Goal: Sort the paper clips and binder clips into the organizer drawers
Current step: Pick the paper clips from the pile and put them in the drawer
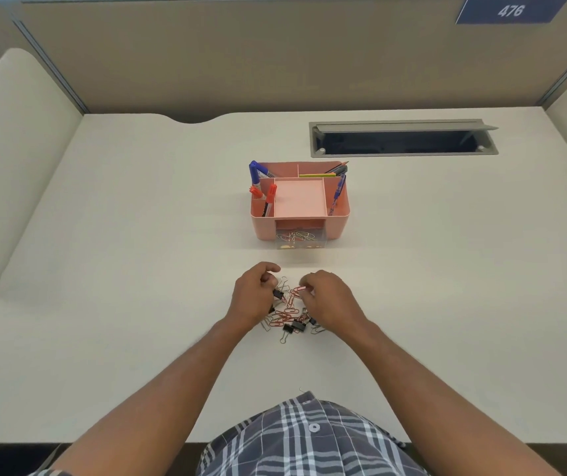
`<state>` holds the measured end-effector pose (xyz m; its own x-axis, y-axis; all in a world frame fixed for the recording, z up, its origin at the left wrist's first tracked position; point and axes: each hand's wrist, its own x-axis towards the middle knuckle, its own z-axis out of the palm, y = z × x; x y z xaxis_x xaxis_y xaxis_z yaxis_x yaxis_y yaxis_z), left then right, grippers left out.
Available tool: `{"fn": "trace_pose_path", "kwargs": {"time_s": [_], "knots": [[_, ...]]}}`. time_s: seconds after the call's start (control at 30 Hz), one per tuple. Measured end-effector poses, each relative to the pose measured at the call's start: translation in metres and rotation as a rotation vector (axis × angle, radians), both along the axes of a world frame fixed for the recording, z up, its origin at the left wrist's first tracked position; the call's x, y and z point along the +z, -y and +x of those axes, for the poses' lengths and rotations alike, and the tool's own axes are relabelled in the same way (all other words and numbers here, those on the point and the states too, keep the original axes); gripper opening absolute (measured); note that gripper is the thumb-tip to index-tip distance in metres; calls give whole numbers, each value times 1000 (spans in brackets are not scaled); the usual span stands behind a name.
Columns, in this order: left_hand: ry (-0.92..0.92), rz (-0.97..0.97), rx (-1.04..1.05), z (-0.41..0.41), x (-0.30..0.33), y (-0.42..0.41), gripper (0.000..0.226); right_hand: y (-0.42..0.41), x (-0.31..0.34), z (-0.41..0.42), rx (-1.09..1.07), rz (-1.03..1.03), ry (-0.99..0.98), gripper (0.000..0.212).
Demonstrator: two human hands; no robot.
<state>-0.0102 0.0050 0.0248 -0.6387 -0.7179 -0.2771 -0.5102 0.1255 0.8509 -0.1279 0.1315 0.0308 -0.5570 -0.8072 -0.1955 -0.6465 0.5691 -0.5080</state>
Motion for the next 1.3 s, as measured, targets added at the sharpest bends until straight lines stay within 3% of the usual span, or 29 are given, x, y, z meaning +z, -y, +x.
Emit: {"fn": "trace_pose_path", "kwargs": {"time_s": [0.4, 0.57, 0.73, 0.83, 1.1, 1.3], "knots": [[139, -146, 107, 16, -6, 22, 26, 3, -10, 6, 149, 73, -157, 22], [244, -297, 2, 14, -8, 21, 27, 1, -13, 9, 152, 84, -167, 18], [299, -621, -193, 11, -7, 11, 19, 1, -13, 9, 132, 114, -140, 16], [380, -713, -320, 8, -8, 3, 20, 0, -12, 8, 114, 109, -114, 13], [507, -746, -410, -4, -5, -1, 15, -5, -2, 3, 80, 85, -33, 10], [463, -698, -439, -7, -7, -3, 10, -4, 6, -9, -34, 29, 98, 13]]}}
